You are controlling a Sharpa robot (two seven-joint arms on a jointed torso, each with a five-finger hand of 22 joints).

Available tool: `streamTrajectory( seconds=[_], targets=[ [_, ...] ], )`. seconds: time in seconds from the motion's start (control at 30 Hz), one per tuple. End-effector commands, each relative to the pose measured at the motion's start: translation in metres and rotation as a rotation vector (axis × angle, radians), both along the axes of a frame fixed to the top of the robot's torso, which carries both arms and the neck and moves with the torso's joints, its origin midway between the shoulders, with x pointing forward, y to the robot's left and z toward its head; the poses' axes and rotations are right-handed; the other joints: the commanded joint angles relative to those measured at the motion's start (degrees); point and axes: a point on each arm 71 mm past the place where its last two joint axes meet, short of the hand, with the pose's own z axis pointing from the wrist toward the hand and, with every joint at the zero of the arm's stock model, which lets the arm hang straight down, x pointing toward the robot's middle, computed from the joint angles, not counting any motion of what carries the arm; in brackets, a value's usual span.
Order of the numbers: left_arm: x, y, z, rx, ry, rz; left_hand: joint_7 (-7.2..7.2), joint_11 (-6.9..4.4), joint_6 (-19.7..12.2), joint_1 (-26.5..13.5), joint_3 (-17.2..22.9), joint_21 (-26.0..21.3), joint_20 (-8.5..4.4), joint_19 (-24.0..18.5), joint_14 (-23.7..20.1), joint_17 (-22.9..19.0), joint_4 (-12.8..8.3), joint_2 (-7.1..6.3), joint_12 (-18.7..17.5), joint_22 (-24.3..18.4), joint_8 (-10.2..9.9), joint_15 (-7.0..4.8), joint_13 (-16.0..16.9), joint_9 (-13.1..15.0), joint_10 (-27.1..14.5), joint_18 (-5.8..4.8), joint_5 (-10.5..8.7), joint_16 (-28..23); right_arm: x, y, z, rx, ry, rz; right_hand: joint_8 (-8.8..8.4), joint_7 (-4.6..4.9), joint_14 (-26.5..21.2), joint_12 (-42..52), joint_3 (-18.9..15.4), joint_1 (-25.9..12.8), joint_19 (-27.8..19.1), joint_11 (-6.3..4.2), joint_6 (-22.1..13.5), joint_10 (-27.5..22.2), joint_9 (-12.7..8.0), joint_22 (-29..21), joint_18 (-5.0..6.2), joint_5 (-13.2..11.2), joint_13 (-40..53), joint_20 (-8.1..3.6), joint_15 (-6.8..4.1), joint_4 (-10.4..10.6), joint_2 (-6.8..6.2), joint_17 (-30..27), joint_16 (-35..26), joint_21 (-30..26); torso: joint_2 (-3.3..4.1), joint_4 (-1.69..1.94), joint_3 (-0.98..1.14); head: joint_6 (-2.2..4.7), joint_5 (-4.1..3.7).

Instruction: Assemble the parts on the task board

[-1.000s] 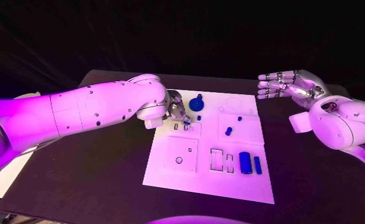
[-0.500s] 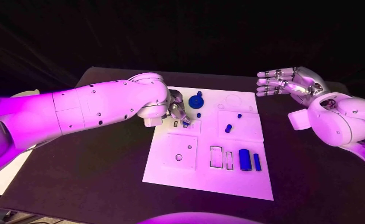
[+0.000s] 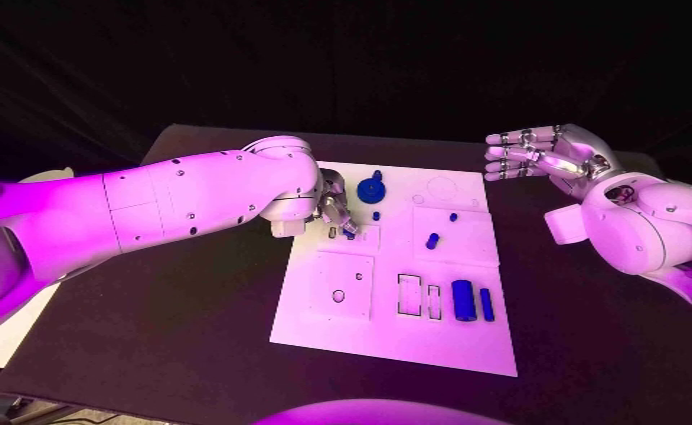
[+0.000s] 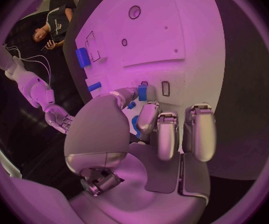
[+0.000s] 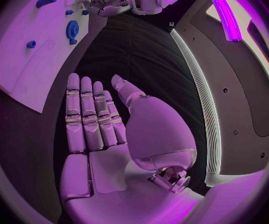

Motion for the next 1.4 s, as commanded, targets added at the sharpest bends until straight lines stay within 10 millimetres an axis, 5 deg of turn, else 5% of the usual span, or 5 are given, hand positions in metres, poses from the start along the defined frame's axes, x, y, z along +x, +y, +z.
streamTrajectory(
  seconds=[0.03,1.4],
  targets=[
    [-0.0002,0.0021,-0.0014,0.055,0.015,0.010,-0.37,0.05,-0.01,-0.14,9.28,0.14,0.06,2.69,5.92,15.08,-9.32,0.56,-0.38,7.25,0.20,0.15,-0.08,0.06,-0.04,-0.50,0.22,0.18,-0.0006,0.0024,-0.0003,-0.001,-0.003,0.023,-0.23,0.22,0.15,-0.13,0.01,-0.39,0.29,0.14,0.08,-0.06,-0.05,-0.05,0.36,0.13,-0.03,-0.10,0.10,0.29,0.00,-0.05,-0.13,-0.35,0.00,-0.01,0.04,-0.16,-0.01],
    [-0.0018,-0.0039,-0.0050,0.086,0.054,-0.039,-0.49,-0.08,0.47,-1.26,9.90,0.45,0.01,2.87,5.92,15.08,-10.91,0.64,-1.37,7.83,0.49,0.09,-1.42,0.36,-0.13,-0.61,2.07,0.18,0.0000,0.0030,-0.0011,-0.004,-0.003,0.020,-0.25,0.24,0.04,-0.20,0.63,0.35,0.54,0.15,-0.03,-0.27,-0.06,-0.51,0.37,0.32,-0.05,-0.16,0.09,-0.09,0.07,-0.60,-0.17,-0.91,-0.04,0.02,0.09,-0.84,0.12]
  ],
)
